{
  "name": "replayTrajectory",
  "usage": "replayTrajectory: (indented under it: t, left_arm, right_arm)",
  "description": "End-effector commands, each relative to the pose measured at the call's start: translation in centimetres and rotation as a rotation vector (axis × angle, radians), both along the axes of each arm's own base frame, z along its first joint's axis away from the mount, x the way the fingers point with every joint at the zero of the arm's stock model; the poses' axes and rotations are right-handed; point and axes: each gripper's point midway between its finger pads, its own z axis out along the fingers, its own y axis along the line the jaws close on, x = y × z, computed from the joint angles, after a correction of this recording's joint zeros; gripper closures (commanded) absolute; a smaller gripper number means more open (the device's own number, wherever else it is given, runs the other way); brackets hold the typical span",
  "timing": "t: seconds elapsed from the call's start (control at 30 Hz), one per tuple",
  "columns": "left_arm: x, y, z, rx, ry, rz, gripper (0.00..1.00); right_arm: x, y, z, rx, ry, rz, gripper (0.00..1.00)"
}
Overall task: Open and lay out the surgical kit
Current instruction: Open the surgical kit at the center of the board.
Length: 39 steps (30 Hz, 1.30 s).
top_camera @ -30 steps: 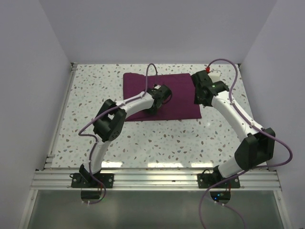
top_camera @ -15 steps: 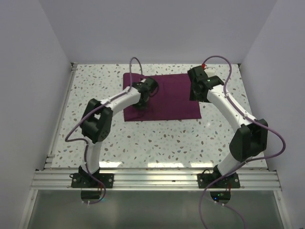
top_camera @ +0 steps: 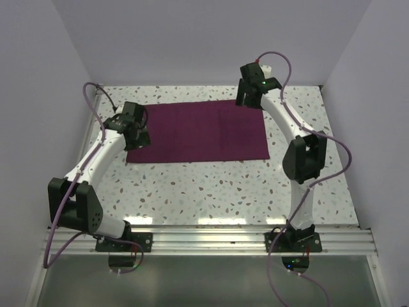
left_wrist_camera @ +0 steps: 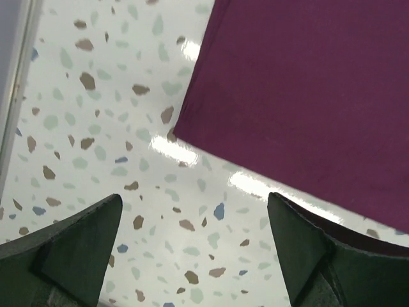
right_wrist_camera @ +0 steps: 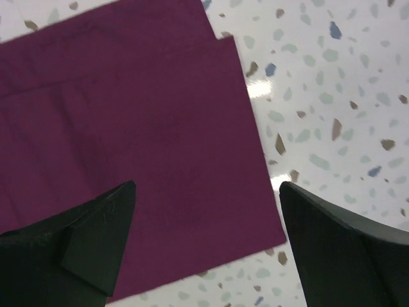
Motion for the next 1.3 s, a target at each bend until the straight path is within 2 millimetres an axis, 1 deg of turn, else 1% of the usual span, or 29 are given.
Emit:
replayTrajectory:
  t: [0.0,0.03,0.07,0.1,0.13,0.17,0.2,0.33,0.37,0.43,0.47,0.5,0.53,0.57,0.63,0.8,1.0,1.03,1.1,1.13,1.2,1.23,1.27]
  left_arm:
    - [-2.4,-0.2,-1.4,-0.037,0.076,0.022,0.00]
    - [-2.8,-0.2,-0.9,-0.038,0.071,0.023,0.00]
    - [-3.0,-0.4,-0.8,-0.048,0.067,0.016,0.00]
    - [-3.3,-0.3,-0.6,-0.046,0.071,0.010,0.00]
    - [-3.5,-0.3,-0.2,-0.051,0.062,0.015,0.00]
    - [-3.7,-0.3,-0.1,-0.056,0.059,0.017,0.00]
    - [-3.8,-0.4,-0.1,-0.060,0.059,0.015,0.00]
    - [-4.5,-0.3,-0.2,-0.062,0.058,0.015,0.00]
    - [-4.6,-0.2,-0.3,-0.058,0.064,0.017,0.00]
    - [-4.7,-0.1,-0.6,-0.052,0.079,0.021,0.00]
    - [-4.8,0.0,-0.7,-0.046,0.082,0.024,0.00]
    - [-4.7,0.0,-0.7,-0.044,0.083,0.024,0.00]
    - [-4.7,0.0,-0.8,-0.042,0.088,0.025,0.00]
    - [-4.7,0.1,-0.9,-0.035,0.090,0.027,0.00]
    - [-4.5,0.2,-1.1,-0.027,0.097,0.024,0.00]
    - [-4.0,0.3,-1.3,-0.013,0.114,0.025,0.00]
    - [-4.0,0.5,-1.3,0.002,0.122,0.023,0.00]
    - [-4.1,0.6,-1.3,0.005,0.123,0.024,0.00]
    - [-4.3,0.7,-1.3,0.013,0.127,0.028,0.00]
    - [-4.4,0.7,-1.3,0.015,0.128,0.026,0.00]
    - [-4.6,1.0,-1.2,0.023,0.130,0.029,0.00]
    - [-4.6,1.0,-1.2,0.025,0.131,0.030,0.00]
    - [-4.7,1.1,-1.1,0.029,0.130,0.032,0.00]
  right_arm:
    - [4.5,-1.0,-0.9,0.042,-0.029,-0.037,0.02]
    - [5.3,-1.5,-1.3,0.046,-0.025,-0.054,0.02]
    - [6.5,-1.9,-2.5,0.046,-0.011,-0.078,0.02]
    - [7.2,-3.1,-2.7,0.047,-0.013,-0.108,0.02]
    - [7.7,-3.8,-3.3,0.047,-0.007,-0.127,0.02]
    - [8.5,-4.2,-3.2,0.060,-0.024,-0.142,0.02]
    - [9.0,-5.3,-4.5,0.062,-0.011,-0.166,0.02]
    - [10.5,-6.8,-6.8,0.104,-0.019,-0.192,0.08]
    - [10.9,-6.8,-7.3,0.113,-0.023,-0.191,0.12]
    - [11.1,-7.0,-8.8,0.124,-0.002,-0.188,0.16]
    - [11.4,-7.2,-9.1,0.130,-0.003,-0.190,0.20]
    - [11.4,-7.0,-9.5,0.134,0.004,-0.184,0.21]
    - [11.5,-6.6,-10.4,0.153,0.018,-0.170,0.22]
    - [11.6,-6.4,-10.7,0.162,0.021,-0.167,0.24]
    - [11.4,-5.9,-12.0,0.183,0.047,-0.157,0.27]
    - [11.4,-4.9,-13.8,0.225,0.065,-0.151,0.30]
    - [11.1,-5.0,-15.9,0.225,0.103,-0.162,0.39]
    - [11.0,-5.0,-16.2,0.222,0.107,-0.161,0.45]
    - [11.0,-5.1,-16.8,0.216,0.117,-0.164,0.50]
    - [10.8,-5.2,-17.2,0.214,0.125,-0.169,0.56]
    - [10.7,-5.2,-17.6,0.211,0.133,-0.169,0.62]
    - [10.6,-5.4,-17.8,0.210,0.136,-0.173,0.69]
    - [10.5,-5.4,-17.8,0.207,0.139,-0.173,0.71]
